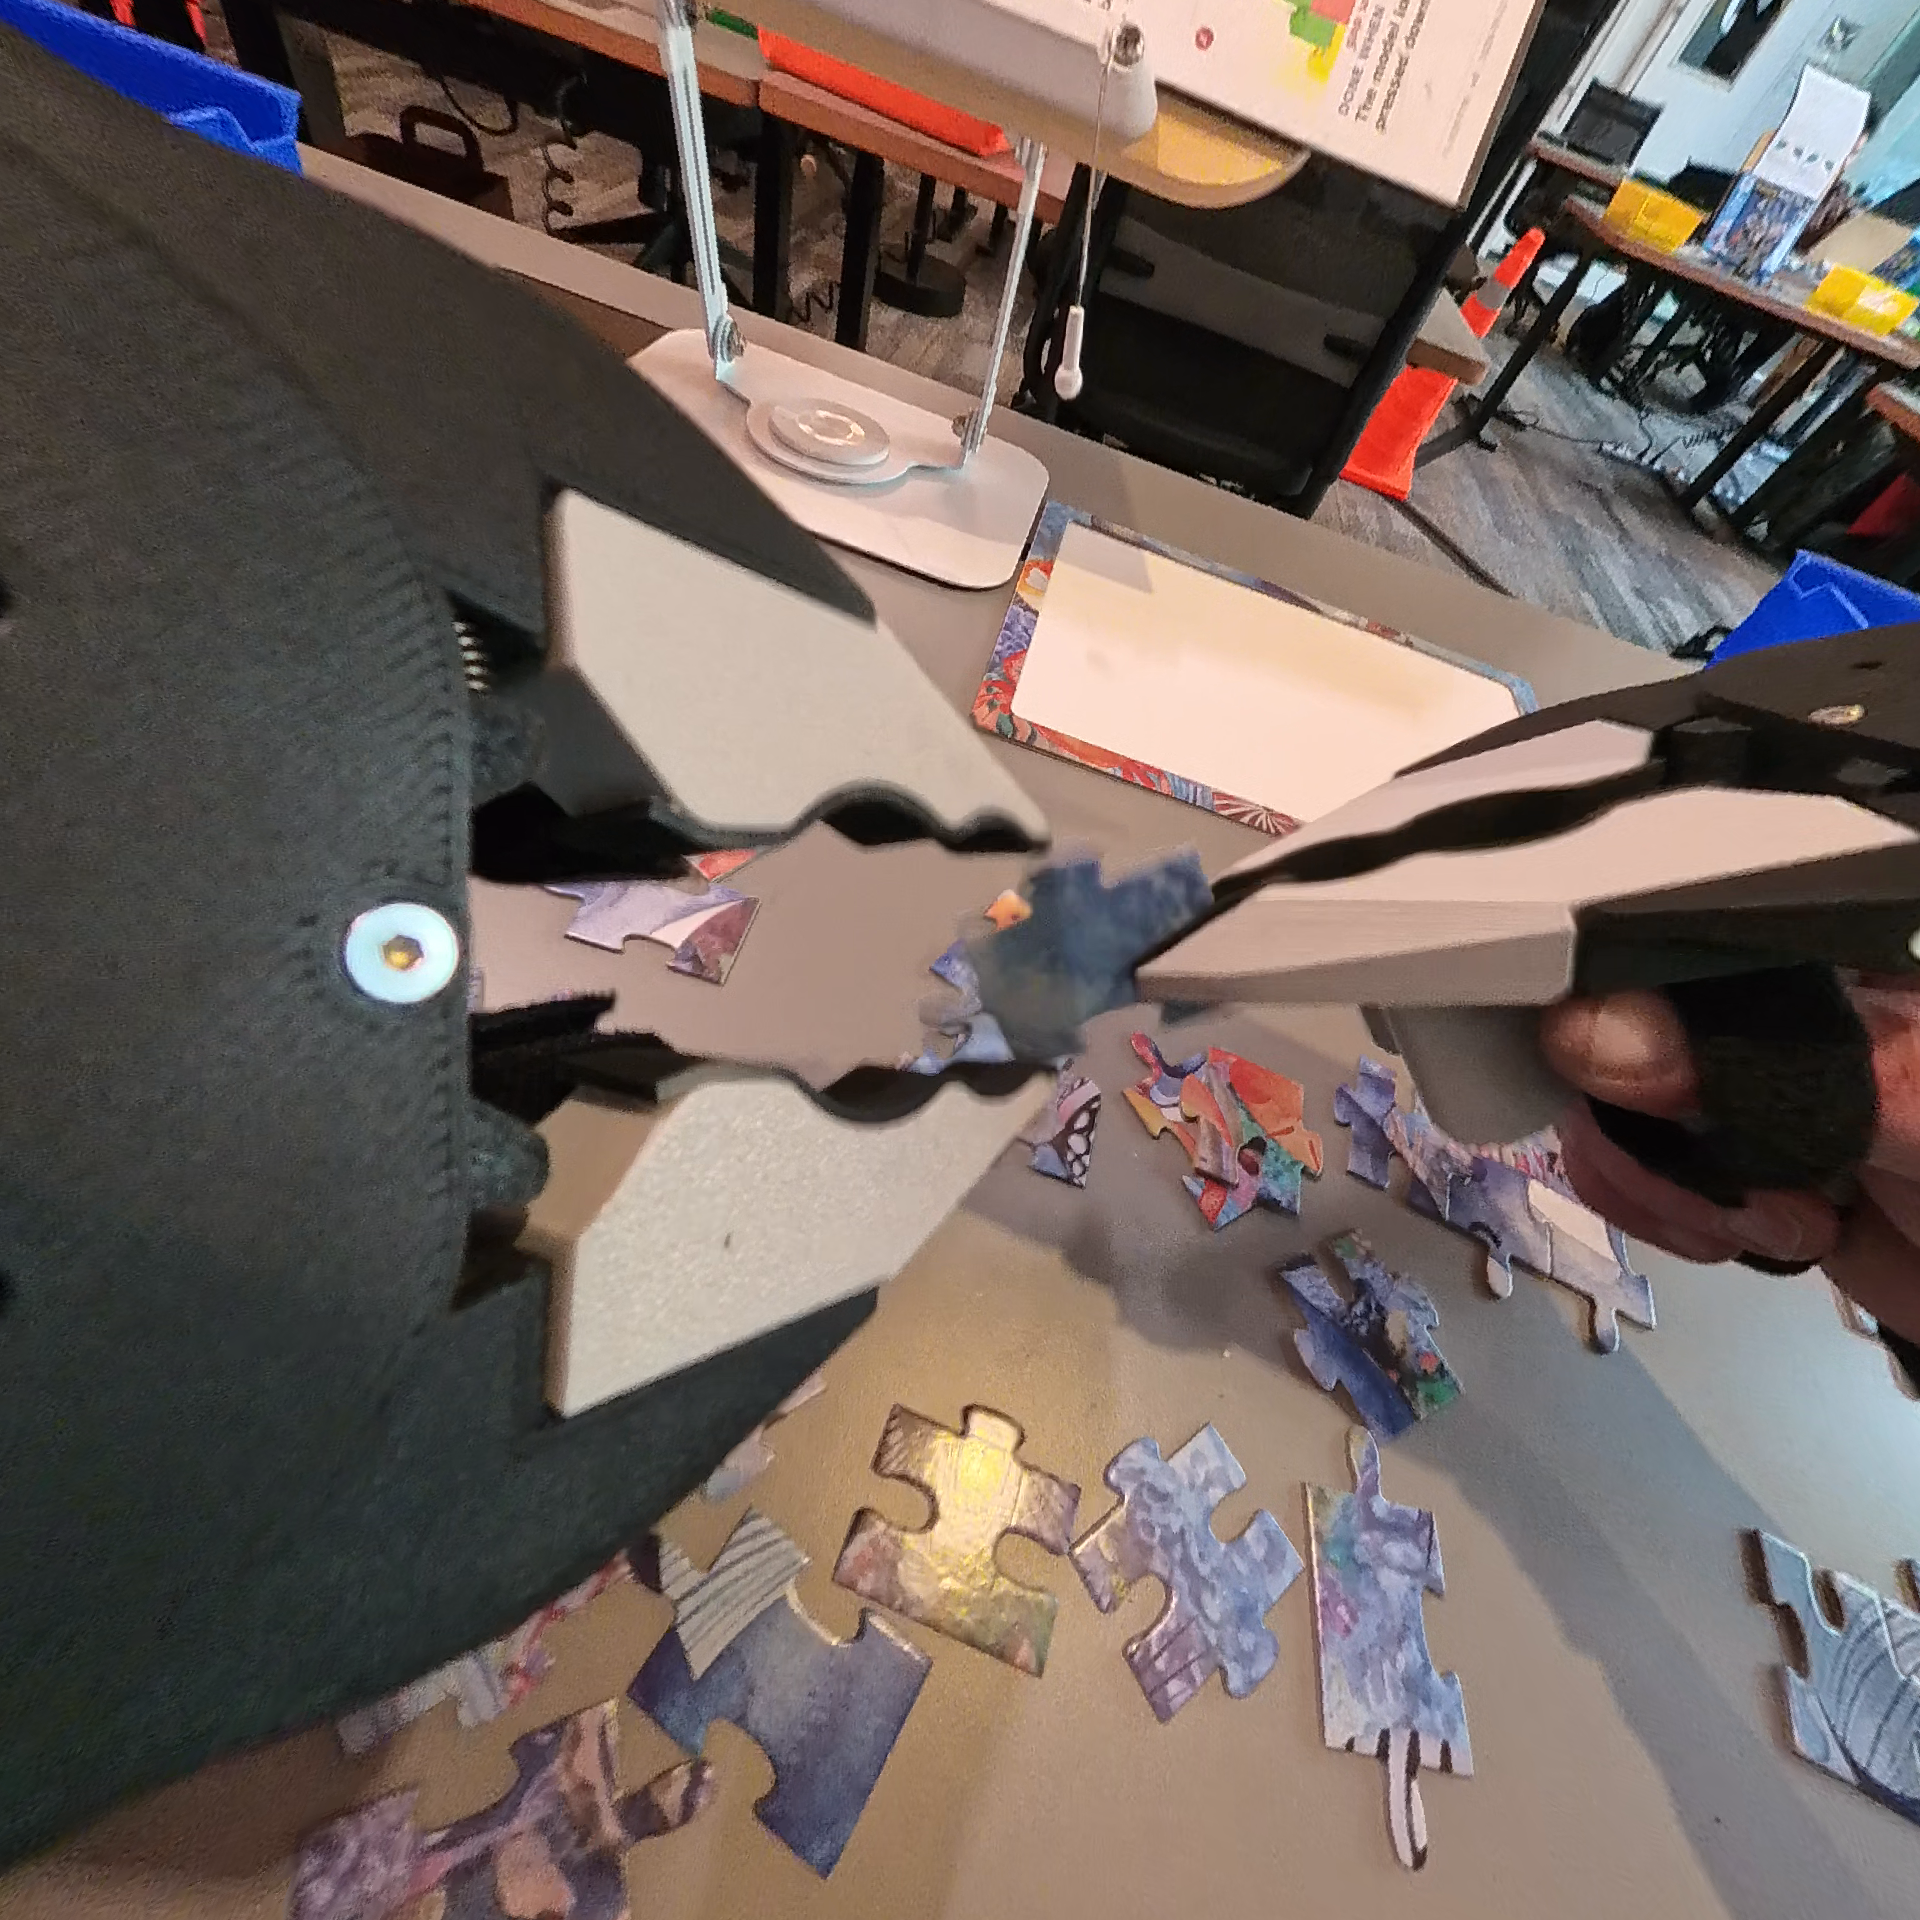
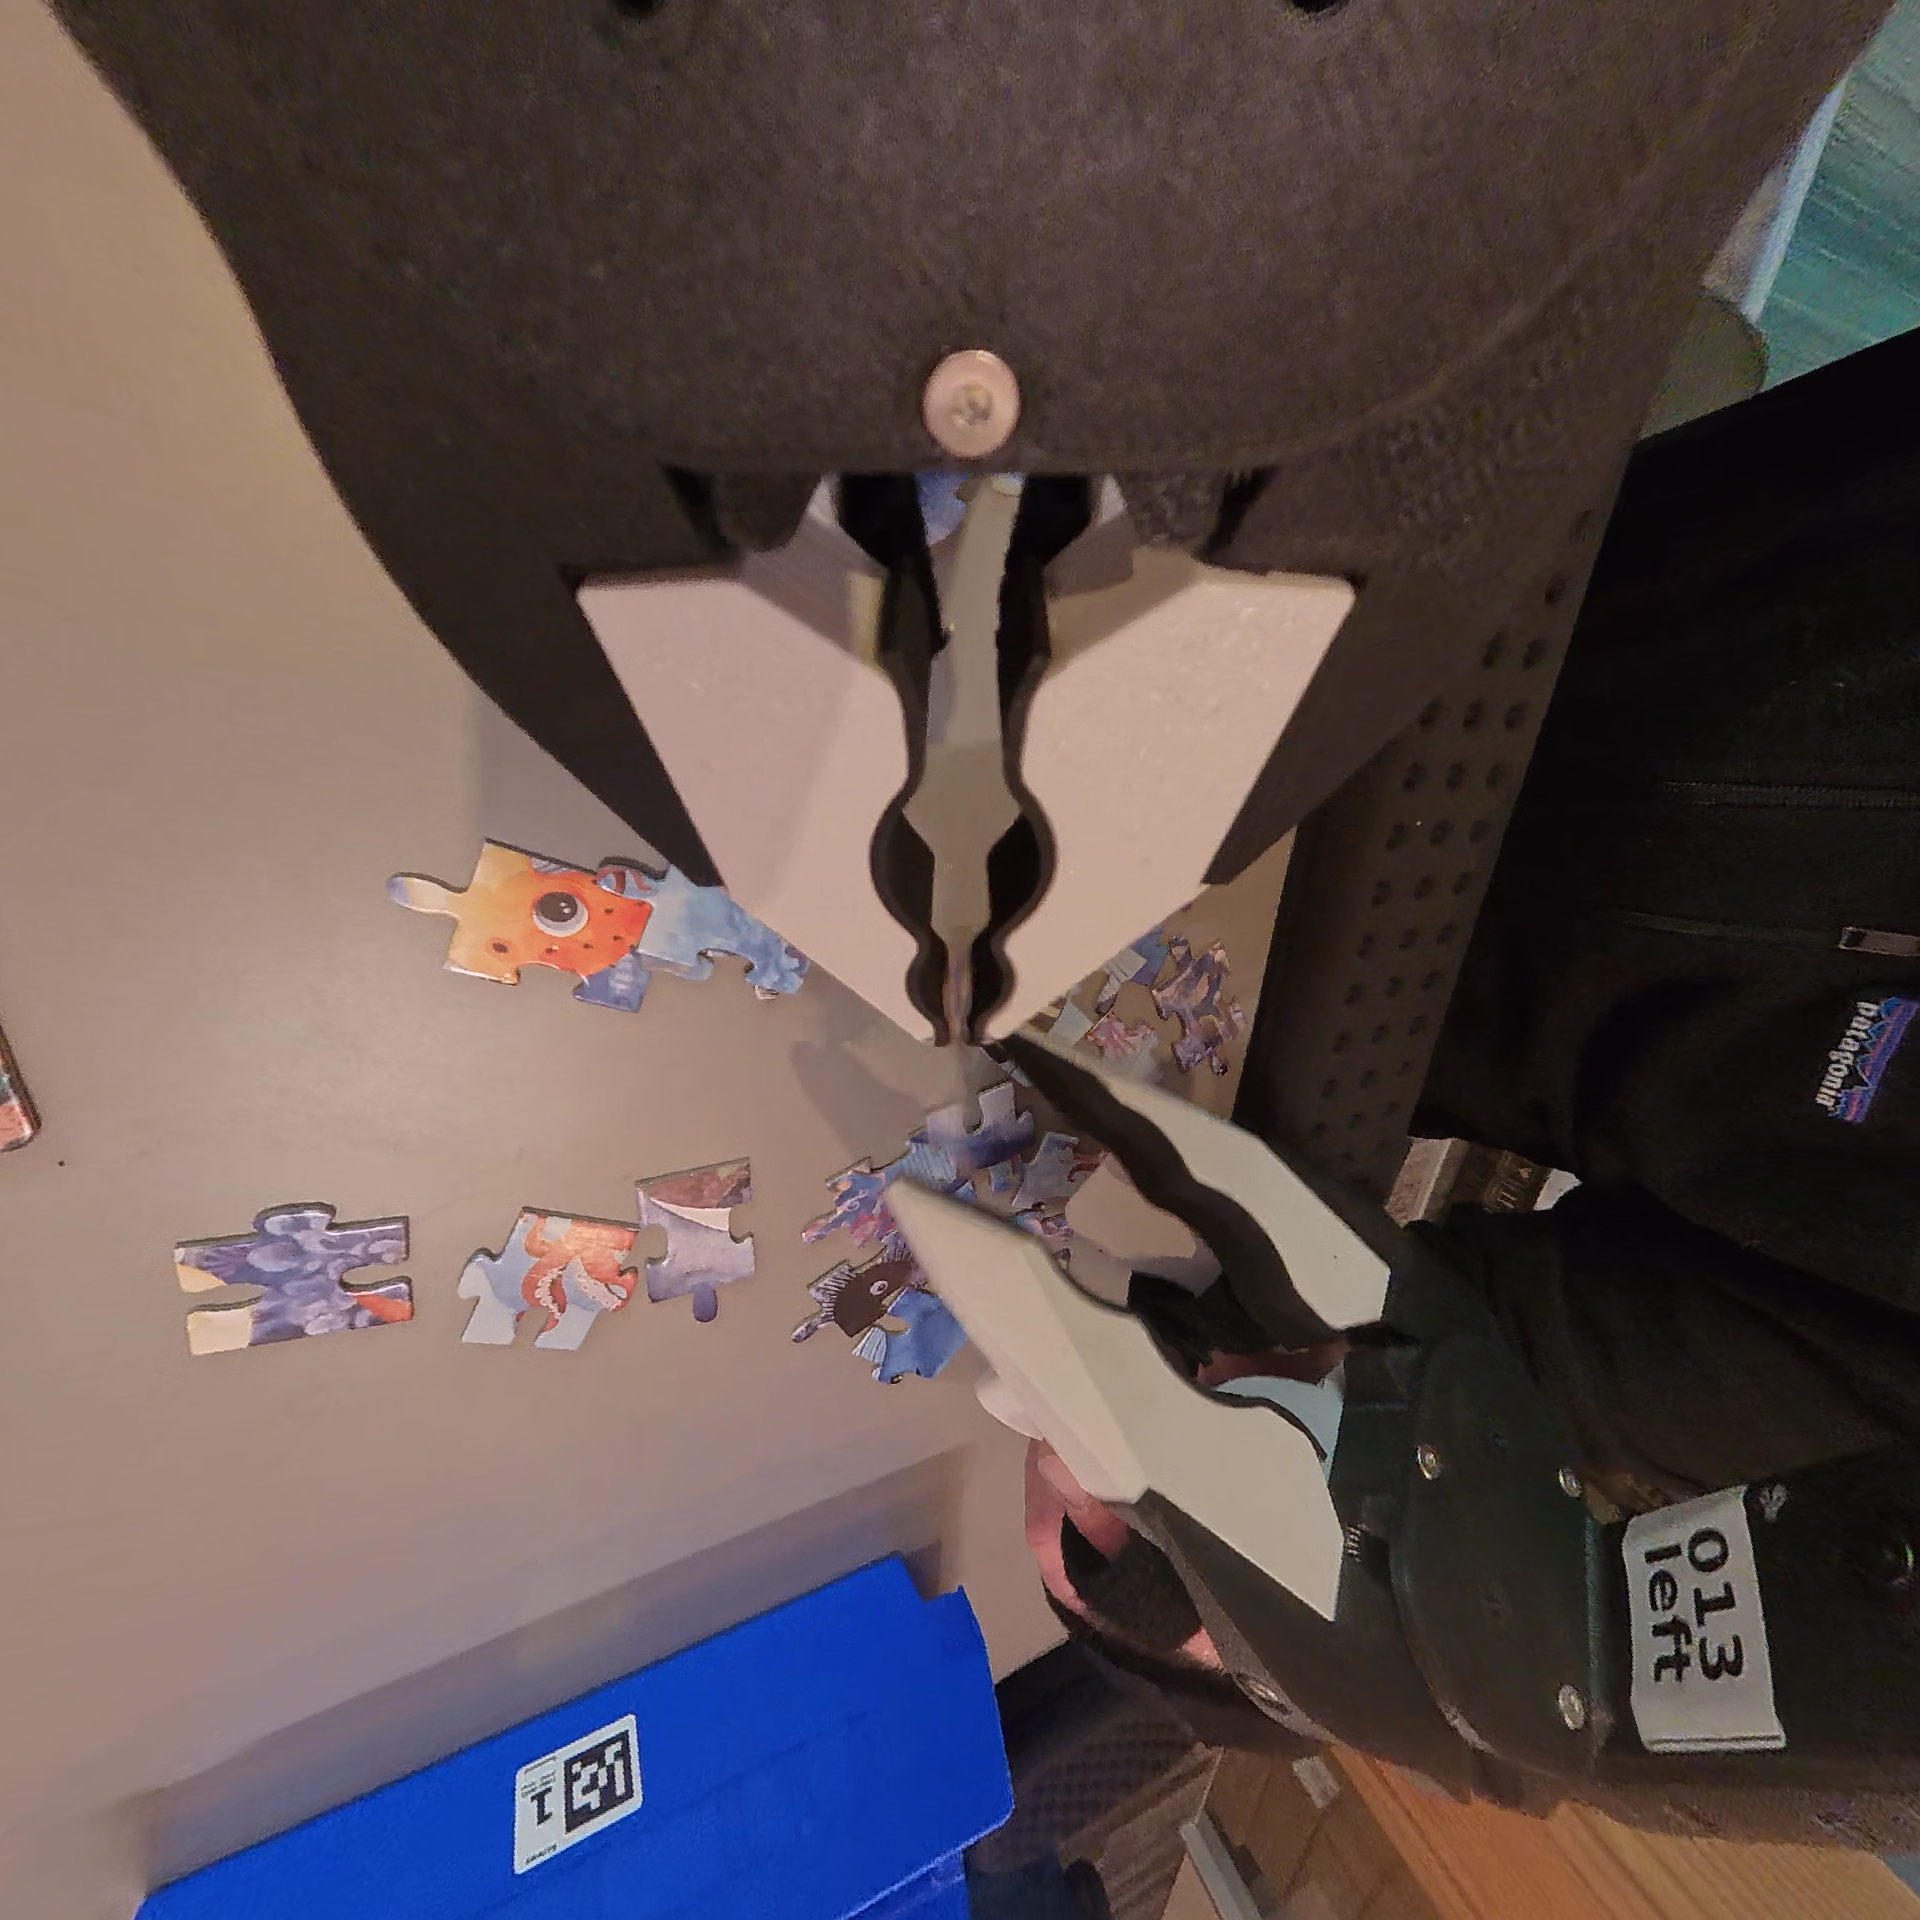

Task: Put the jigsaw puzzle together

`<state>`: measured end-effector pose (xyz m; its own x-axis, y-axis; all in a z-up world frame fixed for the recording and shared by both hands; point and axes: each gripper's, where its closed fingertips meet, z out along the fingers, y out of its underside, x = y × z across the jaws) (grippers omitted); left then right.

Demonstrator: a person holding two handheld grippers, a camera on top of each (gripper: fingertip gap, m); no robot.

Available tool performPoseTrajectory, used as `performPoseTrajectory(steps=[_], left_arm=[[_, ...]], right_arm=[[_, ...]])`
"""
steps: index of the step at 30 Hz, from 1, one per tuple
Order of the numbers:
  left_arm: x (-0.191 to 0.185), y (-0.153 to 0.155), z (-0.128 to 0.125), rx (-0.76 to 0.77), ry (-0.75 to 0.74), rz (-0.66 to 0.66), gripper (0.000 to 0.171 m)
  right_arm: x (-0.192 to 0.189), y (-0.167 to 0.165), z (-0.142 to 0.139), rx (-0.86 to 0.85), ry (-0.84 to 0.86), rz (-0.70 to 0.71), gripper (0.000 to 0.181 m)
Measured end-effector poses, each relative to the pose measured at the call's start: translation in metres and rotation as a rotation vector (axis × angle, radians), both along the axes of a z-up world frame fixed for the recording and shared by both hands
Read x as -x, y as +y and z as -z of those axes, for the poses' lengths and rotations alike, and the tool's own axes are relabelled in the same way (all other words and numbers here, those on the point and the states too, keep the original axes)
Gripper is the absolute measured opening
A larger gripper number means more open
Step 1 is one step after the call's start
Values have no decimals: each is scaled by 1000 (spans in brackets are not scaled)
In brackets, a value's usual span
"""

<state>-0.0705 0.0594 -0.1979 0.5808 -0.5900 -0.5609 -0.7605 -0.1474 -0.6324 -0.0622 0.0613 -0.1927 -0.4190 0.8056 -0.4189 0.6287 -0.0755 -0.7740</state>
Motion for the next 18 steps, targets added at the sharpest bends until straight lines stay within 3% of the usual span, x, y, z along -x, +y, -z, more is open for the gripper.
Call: performPoseTrajectory(steps=[1, 5, 9, 14, 18], left_arm=[[1, -3, 2, 20, 11, 11, 32], [32, -11, -2, 98, 12, -40, 40], [71, -35, 7, 269, -2, -108, 47], [102, -78, 53, 585, 14, -175, 59], [114, -89, 77, 686, 49, -214, 59]], right_arm=[[1, 1, -1, -4, 7, 5, 0], [-2, 5, 0, -2, 1, 13, 0], [-7, 2, 10, 2, -41, -22, 0], [-8, -8, 24, -4, -86, -67, 0], [-7, -12, 32, -7, -104, -84, 0]])
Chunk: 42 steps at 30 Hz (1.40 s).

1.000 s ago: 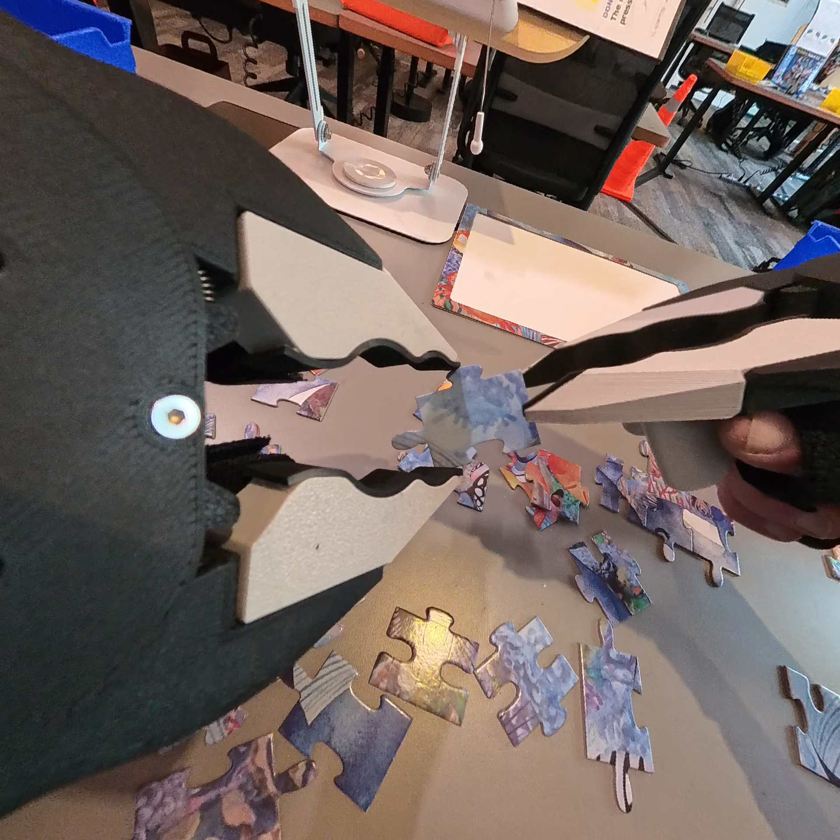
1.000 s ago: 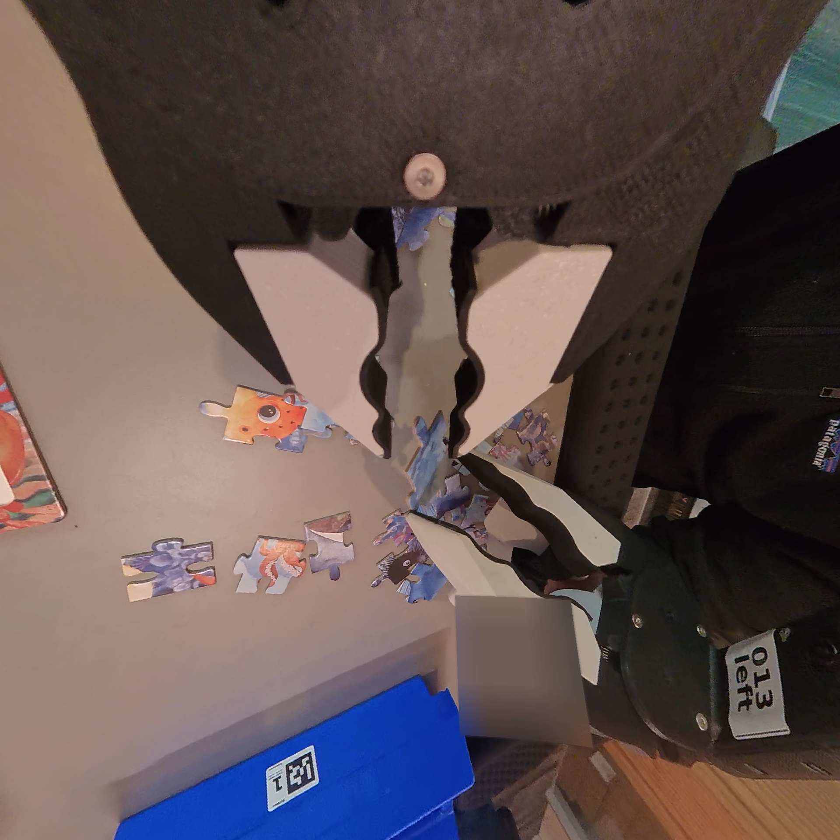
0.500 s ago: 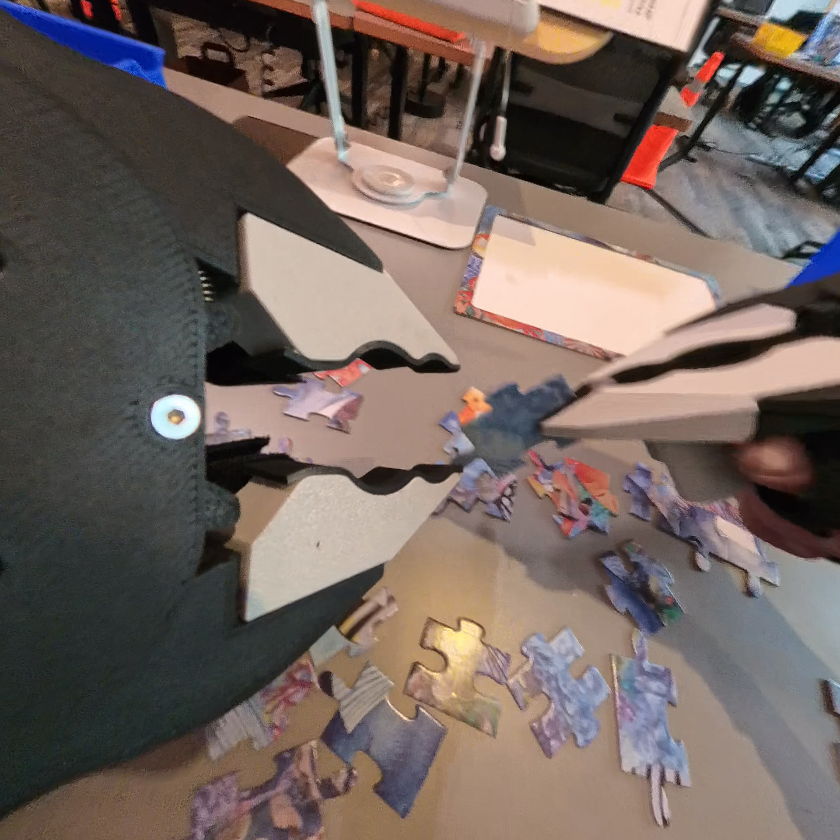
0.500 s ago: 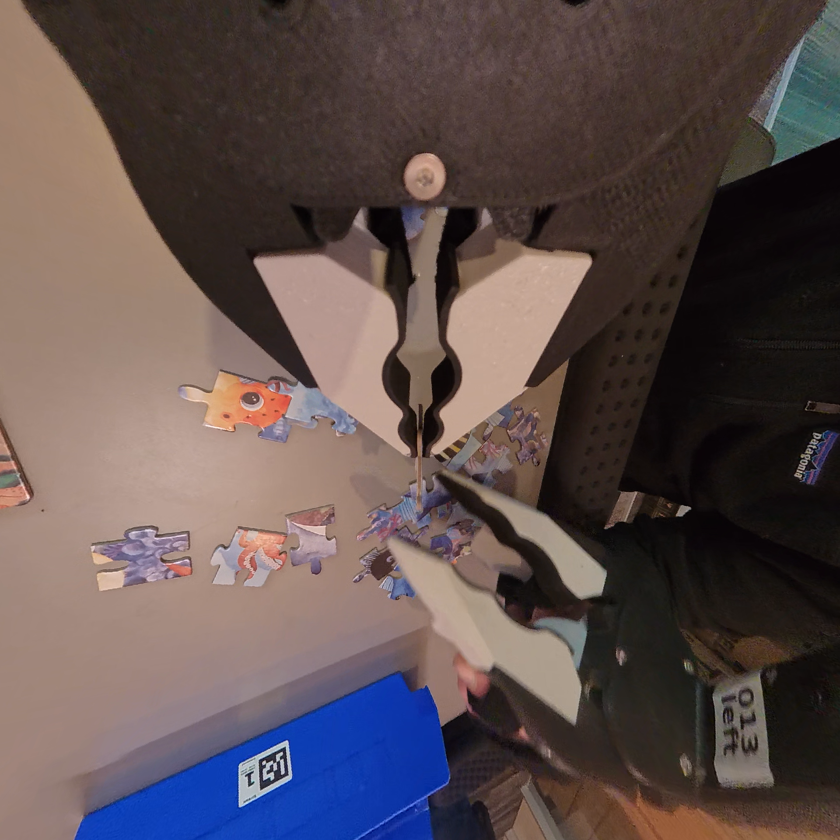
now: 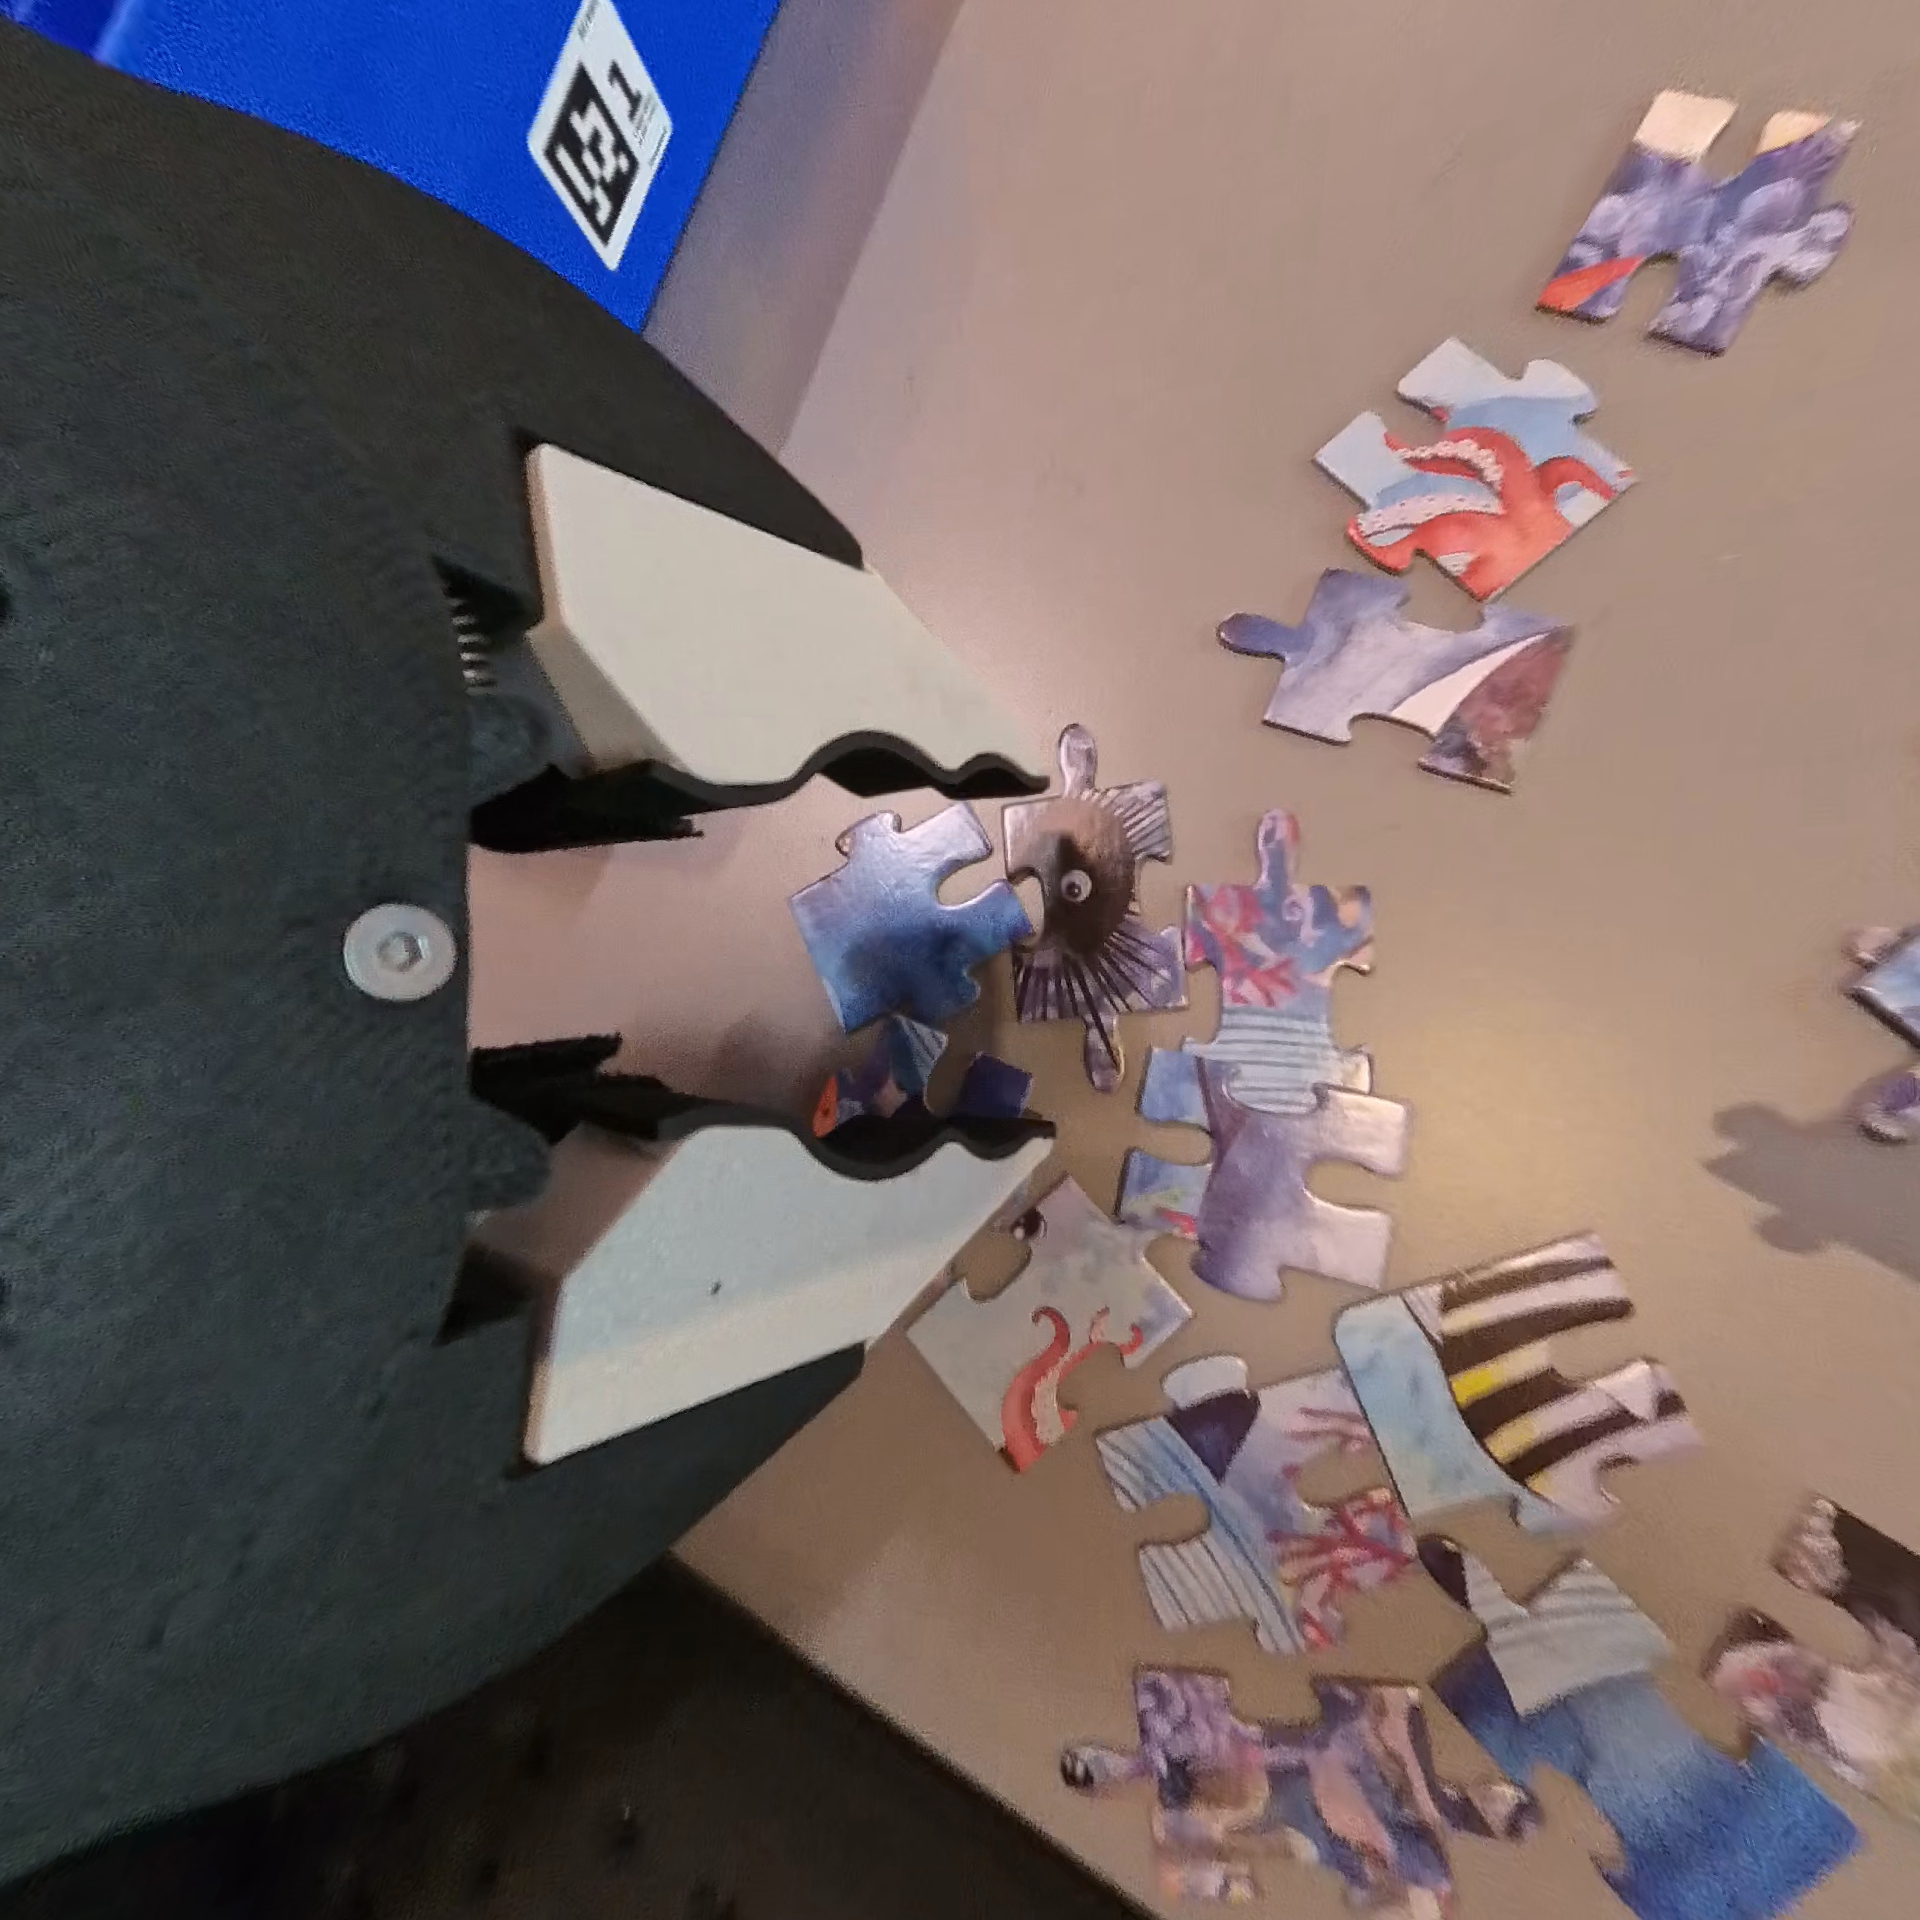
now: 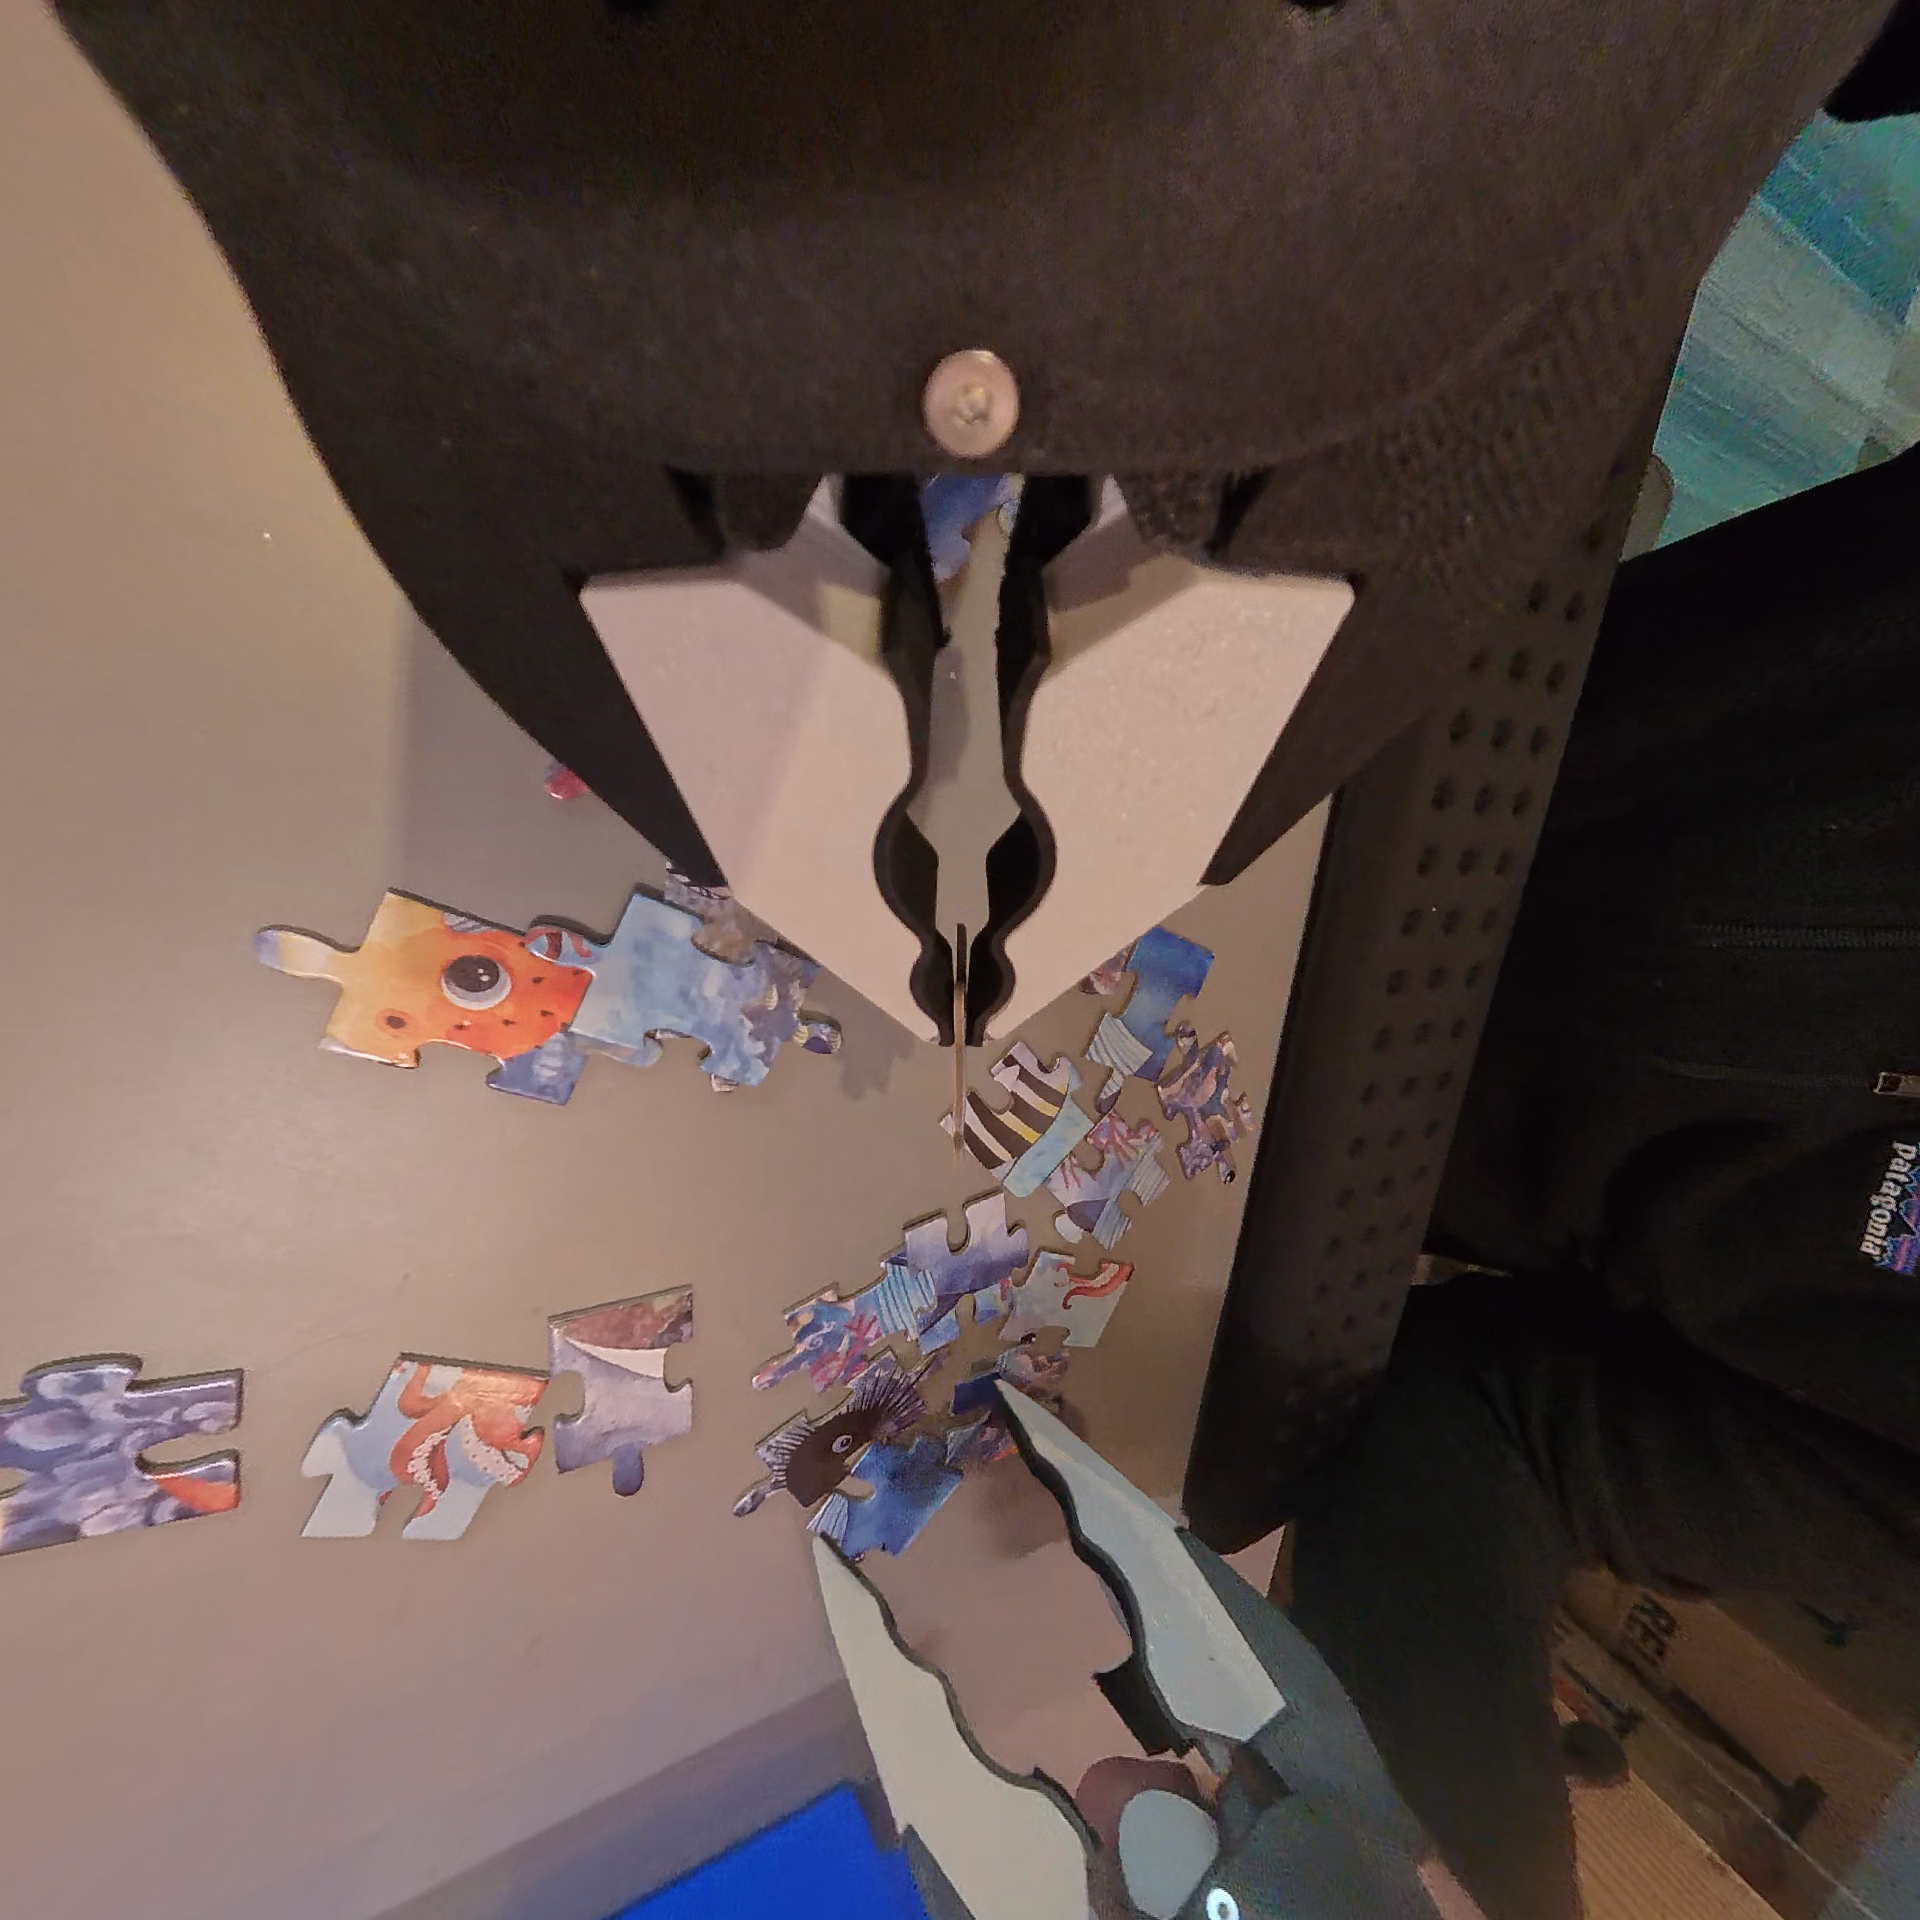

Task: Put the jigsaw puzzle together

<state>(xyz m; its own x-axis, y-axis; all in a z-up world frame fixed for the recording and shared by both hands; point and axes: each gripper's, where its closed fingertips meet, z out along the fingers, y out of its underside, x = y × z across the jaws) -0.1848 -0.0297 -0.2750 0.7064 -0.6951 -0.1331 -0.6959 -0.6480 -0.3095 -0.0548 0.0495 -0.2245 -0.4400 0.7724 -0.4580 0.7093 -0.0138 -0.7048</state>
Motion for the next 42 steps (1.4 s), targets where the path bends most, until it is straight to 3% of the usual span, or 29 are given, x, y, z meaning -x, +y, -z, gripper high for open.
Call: performPoseTrajectory(steps=[3, 7, 16, 20, 23, 26, 29, 37, 39, 42], left_arm=[[6, 3, 11, 33, 13, -30, 57], [1, 5, 12, 42, -59, -49, 38], [-7, 13, 12, 3, -62, -36, 28], [-7, 18, 11, -16, -58, -61, 53], [-5, 22, 10, -31, -38, -87, 76], [-6, 24, 10, -38, -30, -99, 81], [-13, 24, 13, -7, -75, -120, 86], [-31, 27, 14, -1, -165, -92, 59], [-33, 30, 13, -13, -172, -85, 39], [-38, 32, 13, -24, -175, -65, 24]], right_arm=[[0, -2, 5, 1, -10, -8, 0], [0, -4, 8, 0, -17, -18, 0], [-1, -14, 12, 1, -33, -55, 0], [-6, -24, 18, -4, -67, -100, 0], [-3, -24, 27, -38, -102, -83, 16], [3, -19, 35, -105, -114, -44, 36], [7, -15, 34, -152, -87, -19, 40], [14, -17, 32, -185, -49, -6, 34], [15, -20, 35, -191, -50, -14, 34], [15, -23, 36, -193, -45, -24, 32]])
